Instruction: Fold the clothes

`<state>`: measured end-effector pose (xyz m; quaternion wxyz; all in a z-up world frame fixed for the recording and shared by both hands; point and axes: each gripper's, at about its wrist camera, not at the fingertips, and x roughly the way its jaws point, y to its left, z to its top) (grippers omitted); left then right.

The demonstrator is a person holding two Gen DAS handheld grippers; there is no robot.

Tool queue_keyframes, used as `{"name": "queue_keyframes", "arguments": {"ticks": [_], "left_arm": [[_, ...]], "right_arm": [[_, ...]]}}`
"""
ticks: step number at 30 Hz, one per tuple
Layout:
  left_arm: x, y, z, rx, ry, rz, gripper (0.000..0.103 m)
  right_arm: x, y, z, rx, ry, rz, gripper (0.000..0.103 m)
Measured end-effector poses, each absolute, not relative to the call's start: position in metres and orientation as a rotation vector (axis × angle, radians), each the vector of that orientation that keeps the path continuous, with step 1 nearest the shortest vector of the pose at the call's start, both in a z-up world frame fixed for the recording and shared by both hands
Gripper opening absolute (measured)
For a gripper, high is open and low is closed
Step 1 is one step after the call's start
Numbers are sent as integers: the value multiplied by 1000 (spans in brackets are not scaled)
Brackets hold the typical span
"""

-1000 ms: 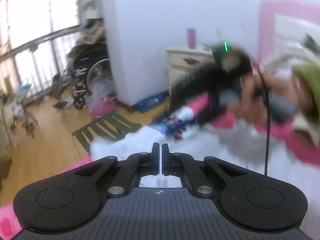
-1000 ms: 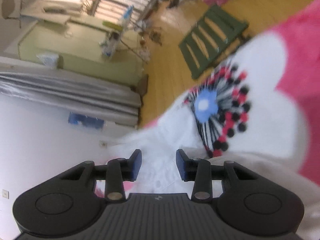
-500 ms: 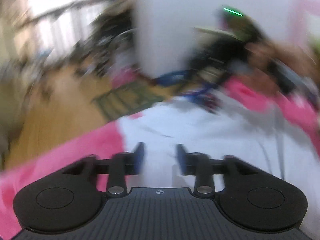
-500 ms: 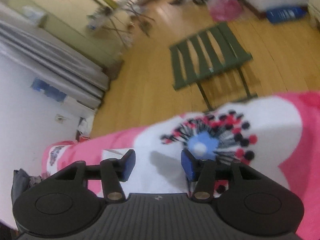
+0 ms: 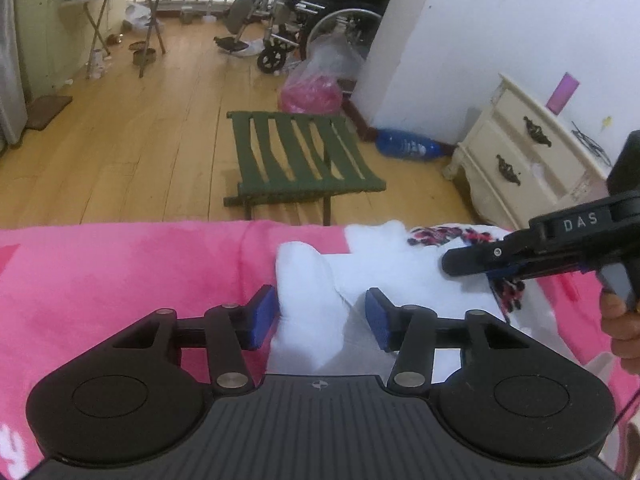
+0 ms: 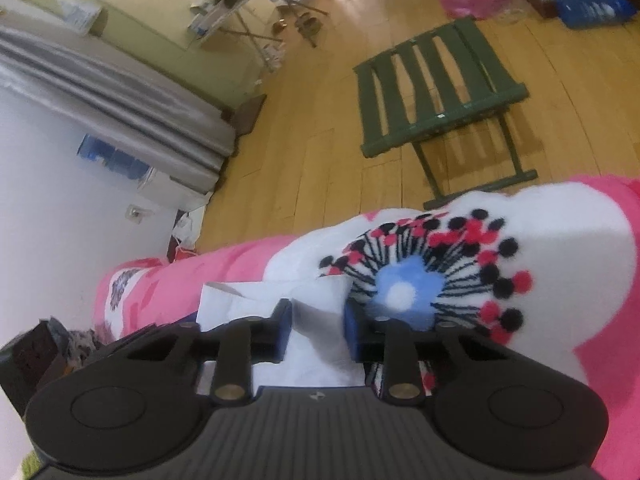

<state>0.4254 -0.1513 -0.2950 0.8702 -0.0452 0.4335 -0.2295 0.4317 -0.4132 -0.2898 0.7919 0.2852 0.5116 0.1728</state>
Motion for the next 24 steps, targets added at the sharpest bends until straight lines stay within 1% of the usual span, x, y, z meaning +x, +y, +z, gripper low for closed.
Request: {"name": "queue_keyframes", "arguments": {"ticks": [1, 2, 3, 4, 7, 9, 12, 17, 20, 22, 24], "left_arm": [[424, -147, -295, -97, 902, -474, 33], [421, -143, -293, -99, 889, -471, 29], [419, -140, -290, -101, 875, -469, 16], [416, -136, -287, -102, 861, -467, 11], [400, -134, -270, -29, 754, -495, 8], [385, -136, -259, 37, 680, -529, 8], [352, -138, -246, 190, 559, -590, 8], [286, -144, -243, 518, 360, -675, 8], [250, -147, -254, 706, 287, -722, 9], [236, -147, -266, 784, 305, -751, 11], [226, -146, -280, 839, 337, -754, 12]], "right_arm": [[430, -411, -288, 597, 1096, 377, 15], [429, -409, -287, 580, 1090, 383, 13], [427, -407, -283, 556, 1068, 395, 9], [424, -405, -279, 531, 1044, 406, 7], [409, -395, -260, 402, 952, 454, 6], [390, -384, -244, 262, 878, 502, 6], [355, -365, -221, -4, 771, 571, 5], [279, -329, -209, -482, 548, 672, 5], [233, -309, -229, -851, 403, 707, 5], [208, -301, -253, -1080, 322, 727, 5], [193, -301, -275, -1234, 285, 747, 5]]}}
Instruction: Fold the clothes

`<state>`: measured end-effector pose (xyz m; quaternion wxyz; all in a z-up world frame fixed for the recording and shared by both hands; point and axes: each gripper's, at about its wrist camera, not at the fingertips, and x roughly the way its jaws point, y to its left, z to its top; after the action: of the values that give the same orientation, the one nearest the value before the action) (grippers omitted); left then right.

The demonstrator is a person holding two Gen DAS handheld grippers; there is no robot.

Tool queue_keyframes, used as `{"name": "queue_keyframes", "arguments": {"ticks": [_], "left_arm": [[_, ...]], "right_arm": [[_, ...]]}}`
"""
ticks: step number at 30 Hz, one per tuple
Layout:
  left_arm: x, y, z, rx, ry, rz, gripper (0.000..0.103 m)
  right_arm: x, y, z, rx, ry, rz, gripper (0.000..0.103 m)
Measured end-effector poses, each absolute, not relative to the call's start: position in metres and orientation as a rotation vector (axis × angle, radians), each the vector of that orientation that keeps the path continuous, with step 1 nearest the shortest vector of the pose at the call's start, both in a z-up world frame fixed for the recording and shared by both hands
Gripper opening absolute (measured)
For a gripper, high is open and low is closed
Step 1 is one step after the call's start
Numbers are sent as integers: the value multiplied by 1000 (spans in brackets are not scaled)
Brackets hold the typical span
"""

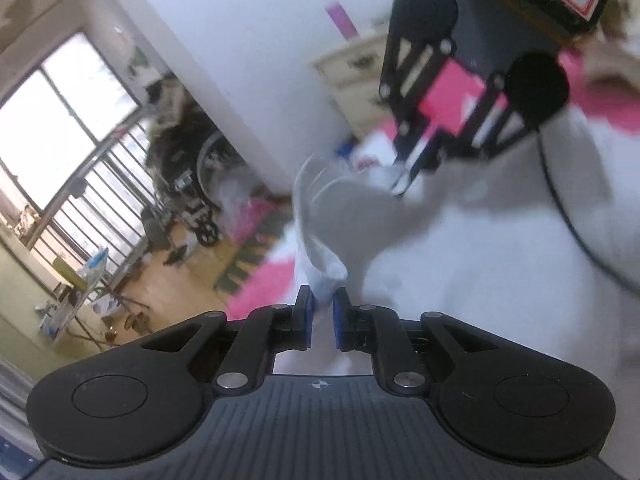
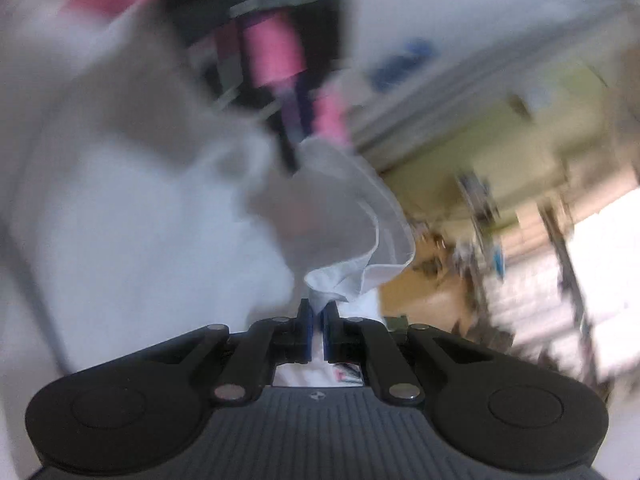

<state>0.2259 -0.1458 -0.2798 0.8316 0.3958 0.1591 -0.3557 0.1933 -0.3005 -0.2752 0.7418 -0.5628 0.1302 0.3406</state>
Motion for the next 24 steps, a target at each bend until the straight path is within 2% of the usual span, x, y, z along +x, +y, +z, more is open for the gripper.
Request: {"name": "queue_keyframes", "arguments": {"ticks": [4, 7, 8, 11, 13, 16, 20, 24], "left_arm": [[219, -139, -290, 874, 445, -735, 26], [219, -125, -281, 842, 481, -679, 35], [220, -120, -277, 828, 491, -657, 36], [230, -113, -264, 760, 500, -563, 36], [233, -109, -254, 683, 498, -520, 36], [241, -114, -238, 510, 502, -547, 37], [265, -139, -244, 388, 577, -591, 37], [273, -163, -278, 478, 675, -600, 37]], "right_arm": [[173, -301, -315, -1487, 224, 762, 5], [170, -301, -329, -1559, 199, 735, 6], [171, -301, -332, -1579, 189, 717, 7], [170, -303, -328, -1566, 179, 676, 22], [169, -306, -319, -1531, 186, 643, 22], [173, -305, -292, -1376, 227, 605, 22], [192, -290, -243, -991, 329, 623, 22], [221, -284, -227, -675, 478, 703, 21]]}}
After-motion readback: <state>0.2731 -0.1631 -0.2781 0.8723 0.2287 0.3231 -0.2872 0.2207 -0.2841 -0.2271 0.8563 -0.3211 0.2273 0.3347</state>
